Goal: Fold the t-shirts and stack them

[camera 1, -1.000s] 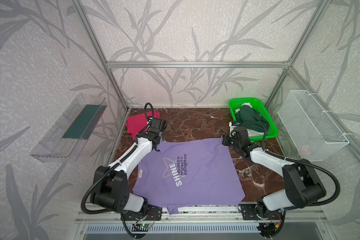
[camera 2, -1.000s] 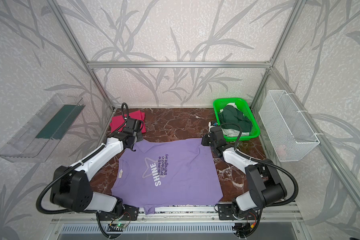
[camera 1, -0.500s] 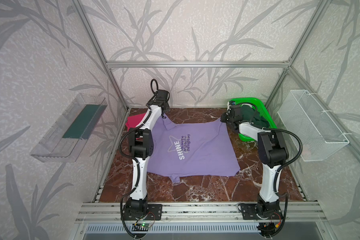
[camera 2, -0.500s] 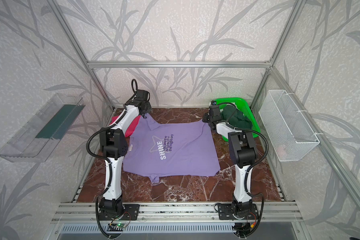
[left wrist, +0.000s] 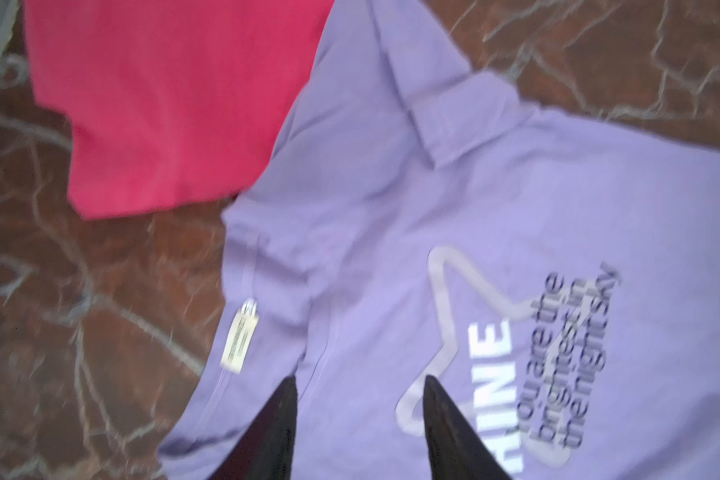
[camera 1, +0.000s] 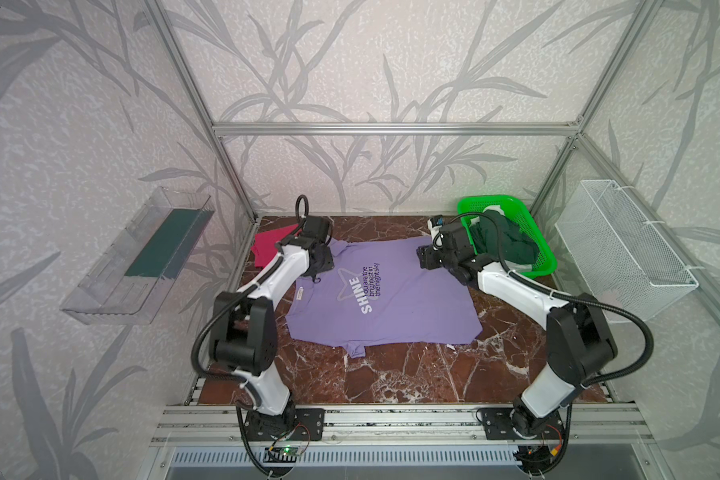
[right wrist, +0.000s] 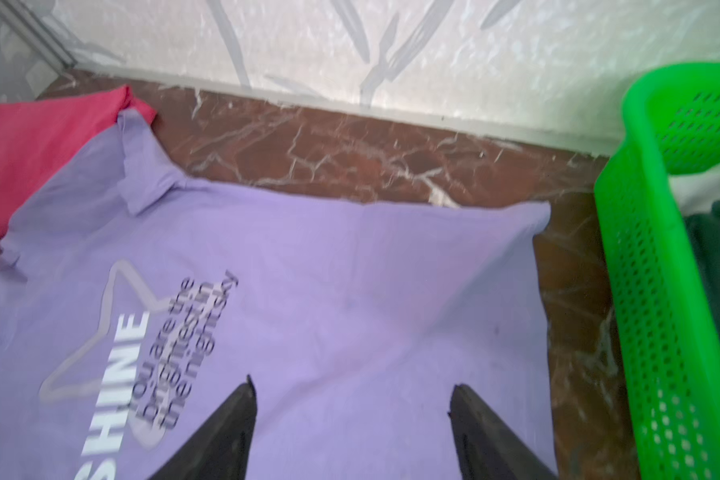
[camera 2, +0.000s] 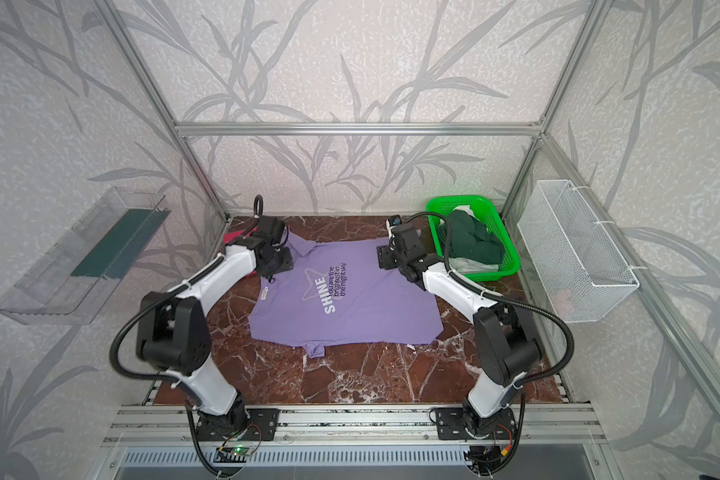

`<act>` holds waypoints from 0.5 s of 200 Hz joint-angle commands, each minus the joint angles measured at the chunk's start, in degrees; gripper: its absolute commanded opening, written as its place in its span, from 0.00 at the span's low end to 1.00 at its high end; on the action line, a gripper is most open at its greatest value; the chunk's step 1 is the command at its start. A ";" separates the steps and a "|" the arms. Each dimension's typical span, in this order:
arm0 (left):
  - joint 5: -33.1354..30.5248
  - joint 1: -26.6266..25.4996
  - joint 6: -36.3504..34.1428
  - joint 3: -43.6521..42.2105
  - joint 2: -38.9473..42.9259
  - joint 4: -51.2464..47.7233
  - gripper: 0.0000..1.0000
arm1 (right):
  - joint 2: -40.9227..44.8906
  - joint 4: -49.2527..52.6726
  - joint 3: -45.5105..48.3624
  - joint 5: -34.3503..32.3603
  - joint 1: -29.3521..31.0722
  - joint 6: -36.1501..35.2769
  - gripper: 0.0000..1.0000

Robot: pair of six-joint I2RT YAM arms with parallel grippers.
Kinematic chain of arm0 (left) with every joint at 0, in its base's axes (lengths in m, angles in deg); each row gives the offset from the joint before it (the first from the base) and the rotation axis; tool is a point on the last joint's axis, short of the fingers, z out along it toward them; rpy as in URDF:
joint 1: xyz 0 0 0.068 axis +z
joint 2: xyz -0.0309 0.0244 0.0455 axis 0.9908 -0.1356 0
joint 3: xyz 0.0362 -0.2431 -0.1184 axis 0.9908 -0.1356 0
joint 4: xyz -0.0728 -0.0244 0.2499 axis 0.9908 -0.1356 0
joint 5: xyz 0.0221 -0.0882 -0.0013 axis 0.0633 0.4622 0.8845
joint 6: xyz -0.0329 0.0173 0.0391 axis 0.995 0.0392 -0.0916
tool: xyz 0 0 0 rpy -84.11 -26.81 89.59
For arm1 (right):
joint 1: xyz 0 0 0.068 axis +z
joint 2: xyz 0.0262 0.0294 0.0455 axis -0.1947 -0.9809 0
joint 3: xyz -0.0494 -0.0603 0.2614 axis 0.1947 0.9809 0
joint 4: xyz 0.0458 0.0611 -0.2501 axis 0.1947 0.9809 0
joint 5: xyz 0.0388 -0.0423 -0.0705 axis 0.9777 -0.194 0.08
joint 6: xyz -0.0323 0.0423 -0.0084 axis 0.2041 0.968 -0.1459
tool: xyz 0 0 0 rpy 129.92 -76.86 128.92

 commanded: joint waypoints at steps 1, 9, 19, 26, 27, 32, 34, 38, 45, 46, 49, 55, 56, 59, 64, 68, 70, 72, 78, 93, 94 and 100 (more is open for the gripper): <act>-0.33 -0.35 7.27 -11.93 9.46 -4.41 0.49 | 5.60 11.09 7.26 -1.27 1.47 4.54 0.74; 2.21 -1.00 7.73 -15.73 12.76 -4.87 0.49 | 7.80 11.99 9.63 -0.12 2.53 5.40 0.73; 5.50 -2.19 9.24 -19.72 15.57 -4.80 0.49 | 9.93 13.30 11.19 1.41 3.98 5.94 0.73; 7.19 -3.16 10.77 -21.80 16.63 -4.79 0.49 | 10.82 14.60 11.62 0.97 5.38 6.32 0.73; 7.19 -3.40 11.04 -22.04 16.78 -4.79 0.48 | 10.92 14.81 11.67 0.86 5.57 6.34 0.73; 7.43 -4.45 12.07 -23.21 16.98 -4.71 0.48 | 11.33 15.54 11.93 0.25 6.62 6.43 0.73; 7.31 -4.98 12.44 -23.65 16.87 -4.66 0.48 | 11.48 15.74 12.11 0.06 6.99 6.49 0.73; 6.98 -5.96 13.10 -24.18 16.69 -4.68 0.48 | 11.61 16.14 12.28 -0.11 7.54 6.72 0.73; 6.56 -7.33 14.08 -25.08 16.05 -4.46 0.48 | 11.73 16.80 12.95 -0.22 7.87 7.45 0.73; 6.47 -7.59 14.23 -25.21 15.92 -4.41 0.48 | 11.73 16.91 13.00 -0.22 7.87 7.56 0.73; 6.24 -8.12 14.62 -25.36 15.77 -4.26 0.48 | 11.69 17.02 13.40 0.04 7.88 8.01 0.73; 5.40 -9.05 15.41 -25.84 15.33 -3.79 0.48 | 11.58 17.27 14.17 -0.10 7.87 8.72 0.73; 5.10 -9.20 15.46 -25.94 15.25 -3.67 0.48 | 11.50 17.42 14.38 -0.19 7.85 8.97 0.73; 4.55 -9.63 15.92 -26.19 15.13 -3.27 0.48 | 11.43 17.61 14.65 -0.32 7.91 9.16 0.73; 3.86 -10.00 16.53 -26.62 15.03 -2.63 0.48 | 11.25 18.28 15.11 -0.57 7.87 9.75 0.73; 3.65 -10.12 16.89 -26.93 14.87 -2.06 0.48 | 11.06 19.10 15.41 -0.96 7.88 10.41 0.73; 3.51 -10.20 16.98 -27.08 14.83 -1.71 0.48 | 11.00 19.29 15.46 -0.98 7.83 10.45 0.73; 3.37 -10.21 17.14 -27.23 14.75 -1.43 0.48 | 10.96 19.66 15.54 -0.93 7.86 10.54 0.73; 2.86 -10.22 17.44 -27.55 14.46 -0.77 0.48 | 10.70 20.72 15.74 -0.79 7.87 10.74 0.73; 2.09 -10.22 17.21 -27.89 12.83 0.03 0.48 | 10.35 22.00 16.67 -0.44 7.81 11.26 0.73; 2.09 -10.22 17.20 -27.85 12.72 0.04 0.48 | 10.34 22.11 16.70 -0.46 7.80 11.31 0.73; 2.08 -10.22 16.86 -27.80 11.76 0.27 0.47 | 10.37 22.60 16.94 -0.48 7.71 11.92 0.73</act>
